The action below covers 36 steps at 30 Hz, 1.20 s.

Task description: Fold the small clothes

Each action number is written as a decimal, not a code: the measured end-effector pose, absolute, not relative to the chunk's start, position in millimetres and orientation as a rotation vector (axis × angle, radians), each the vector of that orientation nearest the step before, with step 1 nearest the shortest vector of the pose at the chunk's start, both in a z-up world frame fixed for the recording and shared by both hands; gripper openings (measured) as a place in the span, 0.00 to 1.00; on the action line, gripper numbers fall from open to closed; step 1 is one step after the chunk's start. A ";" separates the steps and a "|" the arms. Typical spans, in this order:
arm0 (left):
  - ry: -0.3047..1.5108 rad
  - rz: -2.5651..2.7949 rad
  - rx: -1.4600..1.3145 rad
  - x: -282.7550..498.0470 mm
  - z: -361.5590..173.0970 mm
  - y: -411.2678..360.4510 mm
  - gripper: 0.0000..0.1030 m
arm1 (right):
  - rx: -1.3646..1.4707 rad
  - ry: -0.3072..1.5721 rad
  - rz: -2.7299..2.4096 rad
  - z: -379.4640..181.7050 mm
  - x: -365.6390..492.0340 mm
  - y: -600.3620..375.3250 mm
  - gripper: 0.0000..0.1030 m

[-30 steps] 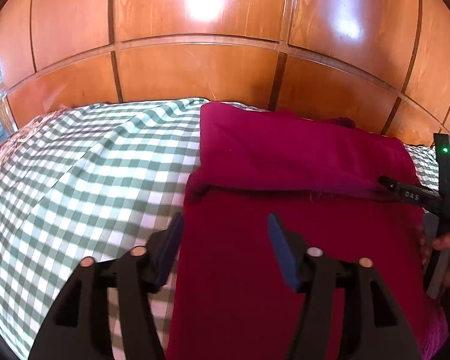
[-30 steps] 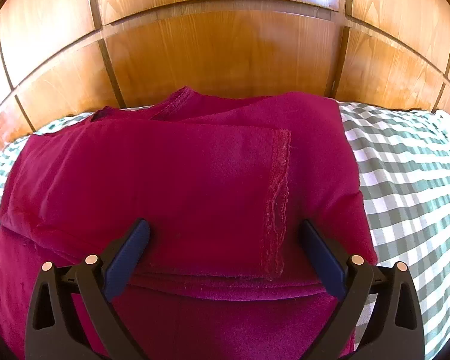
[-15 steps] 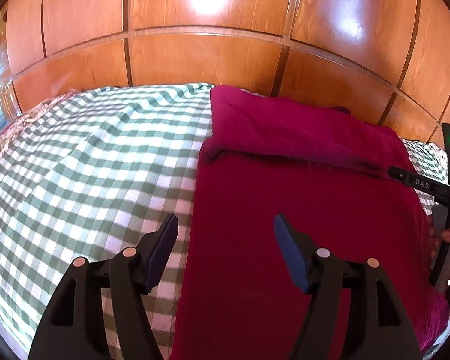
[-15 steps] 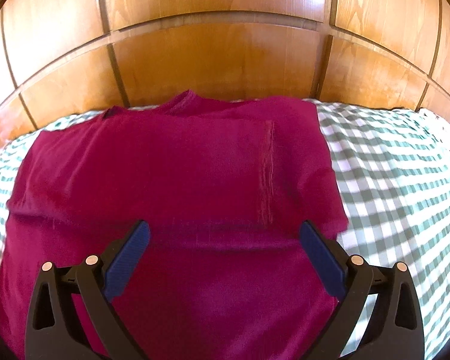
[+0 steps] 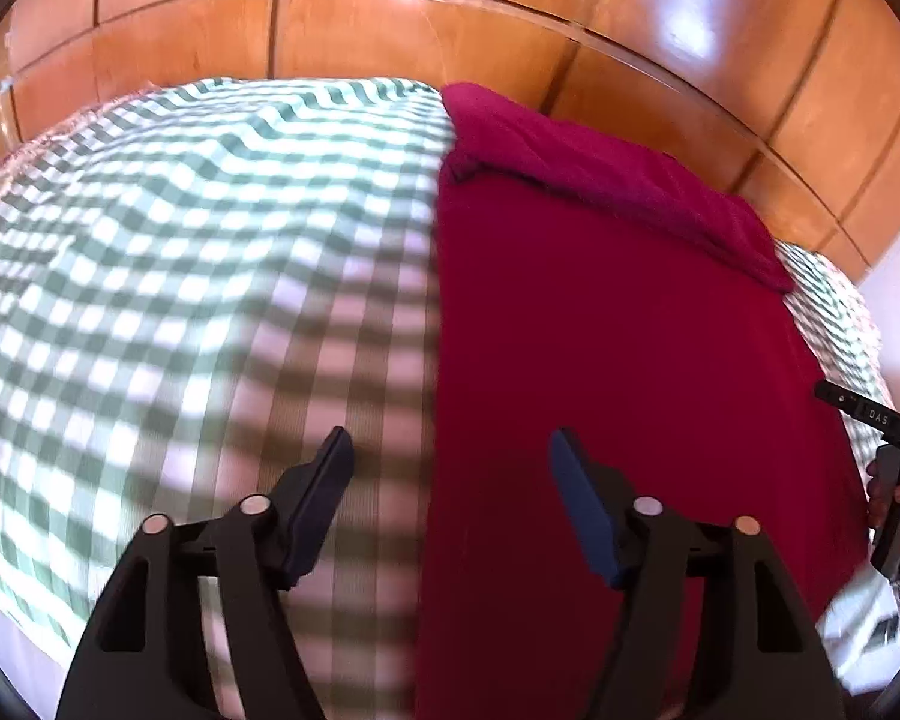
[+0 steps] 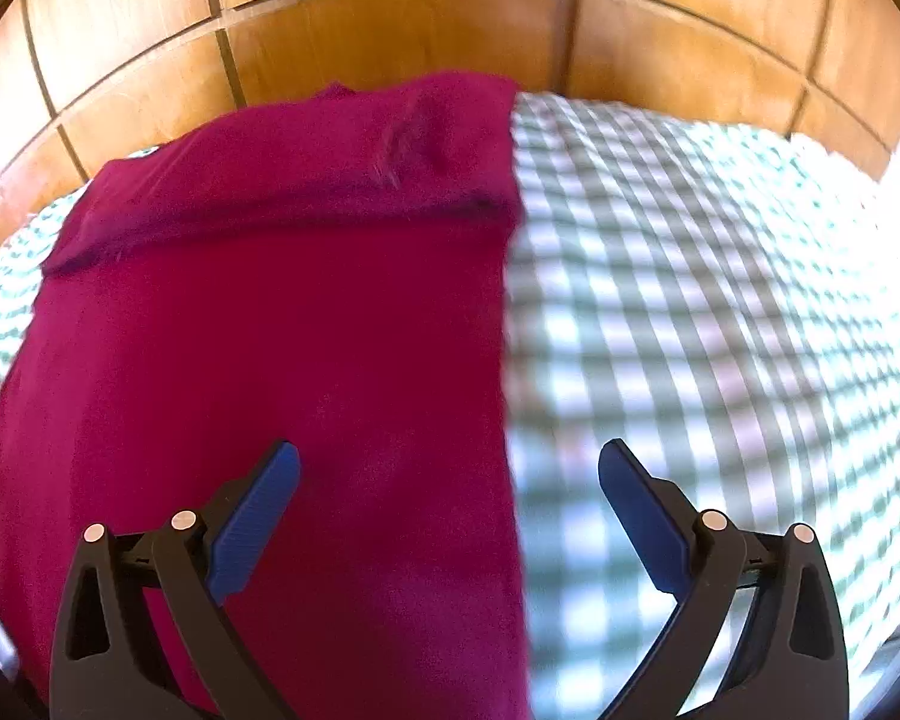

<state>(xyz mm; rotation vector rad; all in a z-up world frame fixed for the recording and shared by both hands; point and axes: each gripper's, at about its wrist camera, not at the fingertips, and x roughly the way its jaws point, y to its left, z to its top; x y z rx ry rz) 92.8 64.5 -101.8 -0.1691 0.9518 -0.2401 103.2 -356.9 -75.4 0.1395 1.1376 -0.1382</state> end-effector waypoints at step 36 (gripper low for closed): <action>0.901 -0.442 -0.371 198.8 -48.1 47.9 0.17 | 0.513 1.032 0.009 -47.1 168.9 -394.1 0.11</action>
